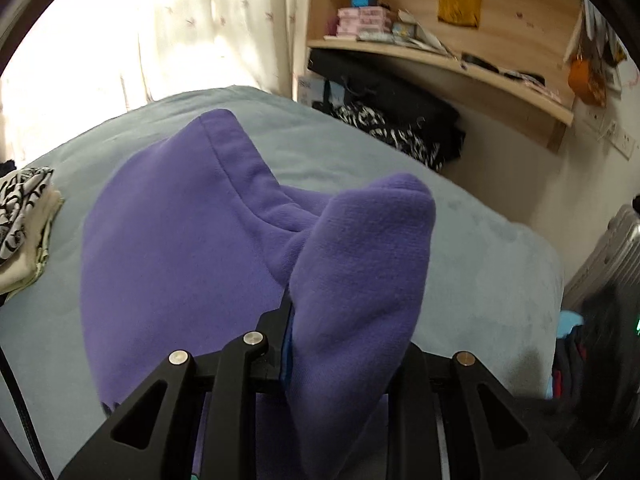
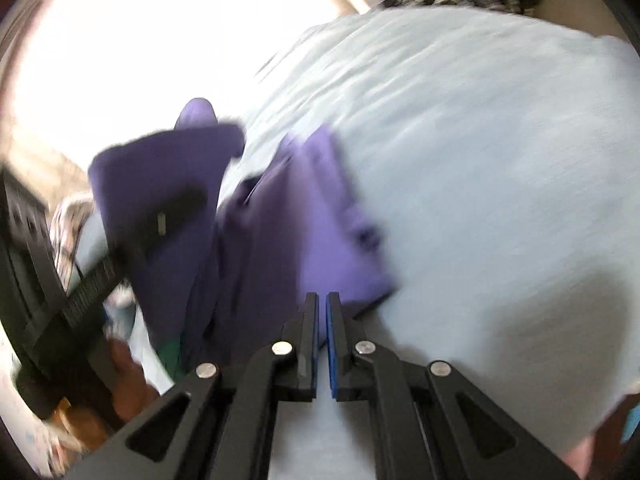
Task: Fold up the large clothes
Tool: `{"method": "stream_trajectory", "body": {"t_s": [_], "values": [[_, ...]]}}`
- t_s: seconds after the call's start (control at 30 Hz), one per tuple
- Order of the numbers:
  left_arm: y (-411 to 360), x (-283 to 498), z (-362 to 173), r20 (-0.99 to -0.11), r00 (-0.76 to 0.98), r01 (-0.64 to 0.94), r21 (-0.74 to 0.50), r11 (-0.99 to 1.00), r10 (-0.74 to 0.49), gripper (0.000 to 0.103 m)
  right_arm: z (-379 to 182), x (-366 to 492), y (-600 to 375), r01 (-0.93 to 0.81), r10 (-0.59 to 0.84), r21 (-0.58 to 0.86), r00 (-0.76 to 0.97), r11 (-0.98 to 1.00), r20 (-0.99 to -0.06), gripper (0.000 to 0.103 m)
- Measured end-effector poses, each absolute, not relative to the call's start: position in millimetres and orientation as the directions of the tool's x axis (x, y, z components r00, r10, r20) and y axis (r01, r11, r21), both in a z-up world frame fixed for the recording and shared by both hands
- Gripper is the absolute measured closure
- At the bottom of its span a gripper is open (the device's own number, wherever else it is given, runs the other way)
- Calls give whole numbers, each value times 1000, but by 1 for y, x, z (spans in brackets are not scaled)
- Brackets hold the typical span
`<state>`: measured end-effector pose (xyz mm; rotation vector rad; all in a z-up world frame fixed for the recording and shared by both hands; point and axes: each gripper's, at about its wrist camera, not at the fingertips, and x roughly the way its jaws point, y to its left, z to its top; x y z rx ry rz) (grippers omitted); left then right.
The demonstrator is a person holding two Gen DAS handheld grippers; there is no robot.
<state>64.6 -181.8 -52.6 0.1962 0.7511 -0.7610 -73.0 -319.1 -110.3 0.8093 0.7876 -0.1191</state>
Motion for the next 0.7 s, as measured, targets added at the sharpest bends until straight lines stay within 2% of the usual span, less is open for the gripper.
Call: {"method": "stream_trajectory", "body": {"t_s": [0.17, 0.27, 0.4, 0.53, 0.6, 0.67, 0.7], "values": [[-214, 48, -77, -713, 482, 743, 25, 669, -509, 81, -104, -78, -346, 441, 97, 589, 740, 677, -666, 100], [-224, 54, -116, -776, 452, 752, 66, 655, -440, 81, -111, -69, -351, 470, 92, 576, 717, 669, -691, 99], [-224, 44, -122, -755, 491, 764, 134, 631, -434, 81, -118, -58, -356, 469, 117, 563, 689, 681, -715, 99], [-217, 48, -110, -757, 459, 772, 80, 631, -465, 66, -119, -46, -359, 461, 120, 552, 683, 695, -720, 99], [-211, 47, -103, -754, 438, 780, 48, 624, -490, 55, -117, -46, -361, 459, 117, 554, 688, 695, -716, 99], [-208, 49, -95, -752, 410, 791, 12, 611, -516, 36, -115, -64, -359, 456, 113, 554, 693, 697, -712, 100], [-206, 49, -91, -751, 397, 795, -5, 606, -527, 33, -114, -64, -359, 454, 112, 555, 696, 697, -709, 100]]}}
